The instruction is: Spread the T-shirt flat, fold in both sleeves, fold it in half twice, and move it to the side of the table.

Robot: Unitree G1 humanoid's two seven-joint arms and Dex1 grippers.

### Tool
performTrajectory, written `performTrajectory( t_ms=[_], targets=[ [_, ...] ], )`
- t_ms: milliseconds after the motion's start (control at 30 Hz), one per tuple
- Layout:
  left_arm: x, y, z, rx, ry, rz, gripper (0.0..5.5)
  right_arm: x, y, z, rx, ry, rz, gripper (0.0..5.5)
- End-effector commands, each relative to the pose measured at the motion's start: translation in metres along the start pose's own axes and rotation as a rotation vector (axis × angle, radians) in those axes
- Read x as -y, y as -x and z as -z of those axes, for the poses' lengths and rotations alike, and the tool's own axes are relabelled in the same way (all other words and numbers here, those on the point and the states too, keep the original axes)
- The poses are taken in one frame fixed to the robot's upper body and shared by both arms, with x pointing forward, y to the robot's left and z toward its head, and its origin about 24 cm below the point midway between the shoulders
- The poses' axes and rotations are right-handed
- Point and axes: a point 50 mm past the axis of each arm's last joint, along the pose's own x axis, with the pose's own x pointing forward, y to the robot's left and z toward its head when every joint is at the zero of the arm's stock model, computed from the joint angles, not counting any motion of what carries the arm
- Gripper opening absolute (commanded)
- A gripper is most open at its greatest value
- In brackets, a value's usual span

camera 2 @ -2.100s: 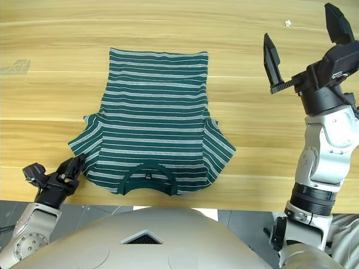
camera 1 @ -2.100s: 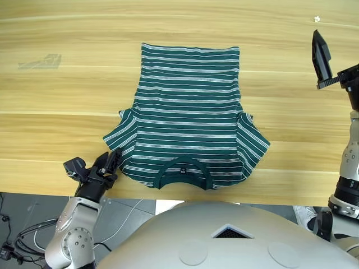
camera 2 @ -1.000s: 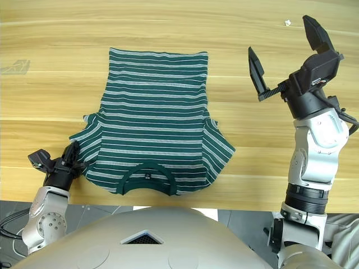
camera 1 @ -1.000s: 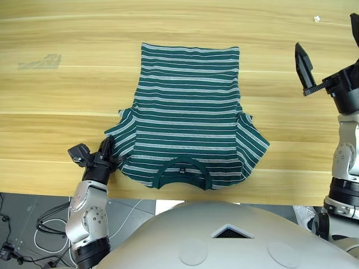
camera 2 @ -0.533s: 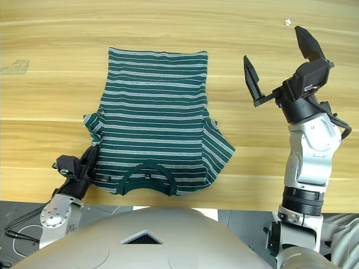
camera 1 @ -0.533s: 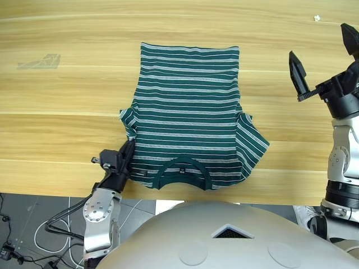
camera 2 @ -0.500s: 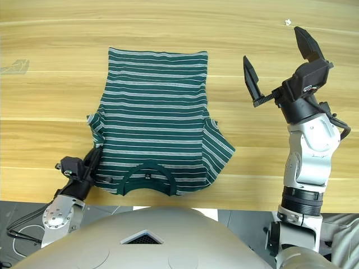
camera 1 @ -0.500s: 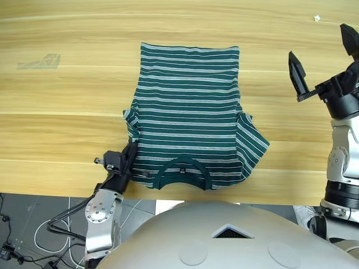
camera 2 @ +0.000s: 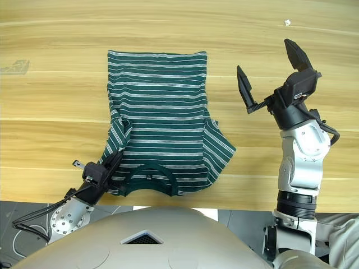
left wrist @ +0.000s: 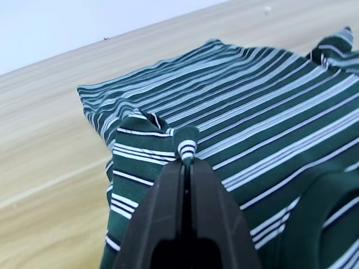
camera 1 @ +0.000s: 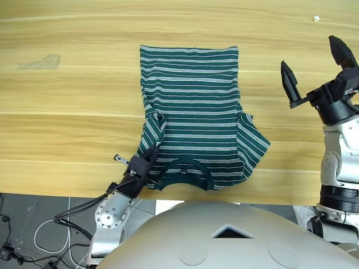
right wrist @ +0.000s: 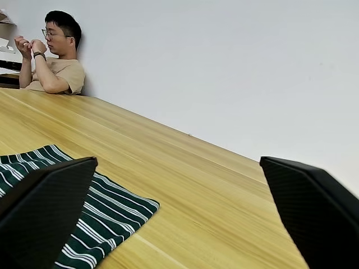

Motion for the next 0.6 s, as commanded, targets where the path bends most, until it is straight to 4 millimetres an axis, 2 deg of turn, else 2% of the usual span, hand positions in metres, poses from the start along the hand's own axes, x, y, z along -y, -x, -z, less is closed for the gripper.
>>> performTrajectory(
  t_ms=[33,100,200,300,400,467,600],
  targets=[
    [0.0,0.001,0.008,-0.083,-0.11,0.008,0.02,-0.006,0.003,0.003,-0.01,0.0,-0.011,5.4],
    [0.002,0.001,0.009,-0.097,-0.136,0.015,0.02,-0.008,0.005,0.004,-0.016,-0.005,-0.02,5.4],
    [0.003,0.001,0.01,-0.108,-0.155,0.008,0.62,-0.008,0.008,0.005,-0.024,-0.008,-0.024,5.4],
    [0.007,0.001,0.008,-0.097,-0.154,0.031,0.93,-0.01,0.009,0.007,-0.035,-0.019,-0.034,5.4],
    [0.021,0.005,0.001,-0.058,-0.117,0.133,1.38,-0.017,0.015,0.011,-0.067,-0.109,-0.092,5.4],
    [0.035,0.011,-0.01,-0.004,-0.046,0.251,1.7,-0.024,0.025,0.016,-0.11,-0.178,-0.162,5.4],
    [0.044,0.021,-0.022,0.038,-0.008,0.402,1.7,-0.036,0.06,0.024,-0.215,-0.335,-0.256,5.4]
  ],
)
